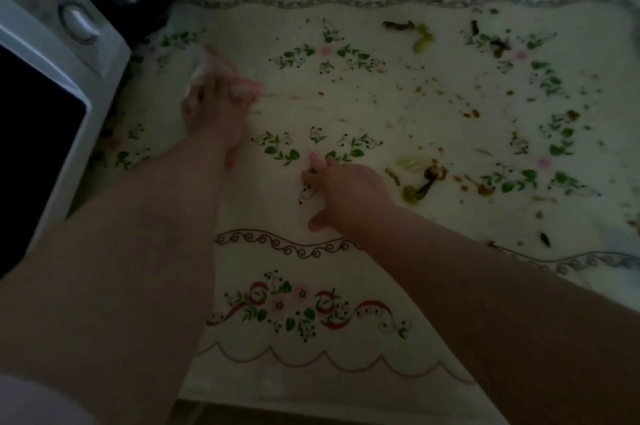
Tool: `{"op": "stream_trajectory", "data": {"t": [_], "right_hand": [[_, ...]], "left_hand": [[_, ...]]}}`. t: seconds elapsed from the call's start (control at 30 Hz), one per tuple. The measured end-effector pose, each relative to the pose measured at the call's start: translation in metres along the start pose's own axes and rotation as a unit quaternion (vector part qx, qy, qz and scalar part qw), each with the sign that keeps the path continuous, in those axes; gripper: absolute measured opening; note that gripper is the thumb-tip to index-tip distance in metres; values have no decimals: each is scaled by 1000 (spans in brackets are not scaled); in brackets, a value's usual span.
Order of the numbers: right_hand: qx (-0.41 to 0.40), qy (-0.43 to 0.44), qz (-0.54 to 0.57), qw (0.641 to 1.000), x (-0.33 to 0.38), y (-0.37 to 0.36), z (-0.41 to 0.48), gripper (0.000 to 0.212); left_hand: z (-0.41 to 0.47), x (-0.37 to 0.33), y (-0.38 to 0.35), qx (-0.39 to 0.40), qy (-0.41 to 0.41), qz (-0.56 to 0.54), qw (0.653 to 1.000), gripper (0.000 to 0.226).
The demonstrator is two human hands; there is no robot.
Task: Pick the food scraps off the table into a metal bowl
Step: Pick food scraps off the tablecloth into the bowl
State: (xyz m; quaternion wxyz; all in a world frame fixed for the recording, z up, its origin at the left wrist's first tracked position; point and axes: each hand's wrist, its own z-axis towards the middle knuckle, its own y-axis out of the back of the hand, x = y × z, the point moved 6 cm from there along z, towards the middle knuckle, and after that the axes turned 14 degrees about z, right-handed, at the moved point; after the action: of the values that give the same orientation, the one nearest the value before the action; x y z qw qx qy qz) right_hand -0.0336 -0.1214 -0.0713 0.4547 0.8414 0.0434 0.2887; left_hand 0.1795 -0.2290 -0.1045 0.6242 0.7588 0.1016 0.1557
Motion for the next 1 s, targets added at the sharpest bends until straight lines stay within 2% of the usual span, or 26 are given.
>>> {"op": "stream_trajectory", "data": {"t": [0.1, 0.2, 0.27, 0.33, 0.43, 0.53, 0.73, 0.83, 0.9, 1.0], "right_hand": [[-9, -6, -10, 1000, 4, 3, 0, 84], [-6, -28, -13, 1000, 8, 6, -1, 85], [-6, -45, -12, 999, 14, 10, -3, 77], [-13, -39, -50, 998, 24, 15, -3, 58], [-26, -17, -102, 994, 40, 24, 7, 35], [-18, -9, -75, 997, 44, 28, 31, 53], [6, -28, -39, 999, 17, 13, 57, 86], [-18, 4, -25, 1000, 13, 10, 63, 85], [-25, 10, -17, 999, 9, 11, 64, 84], [-32, 20, -14, 999, 11, 12, 62, 82]], "left_hand": [[3, -43, 0, -17, -83, 32, 996, 53], [-12, -64, 0, 8, -88, 25, 996, 64], [-33, -64, 1, -3, -104, 31, 994, 66], [-50, -44, 1, -5, -65, 28, 997, 62], [-65, 11, -6, 20, 65, 18, 998, 62], [-54, 58, -16, 42, 132, -10, 990, 61], [-3, 80, -3, -21, 162, -49, 985, 61], [27, 77, 9, -47, 110, -38, 992, 62], [38, 49, 18, -52, 39, -56, 996, 63], [42, -15, 24, -63, -84, 16, 994, 45]]}}
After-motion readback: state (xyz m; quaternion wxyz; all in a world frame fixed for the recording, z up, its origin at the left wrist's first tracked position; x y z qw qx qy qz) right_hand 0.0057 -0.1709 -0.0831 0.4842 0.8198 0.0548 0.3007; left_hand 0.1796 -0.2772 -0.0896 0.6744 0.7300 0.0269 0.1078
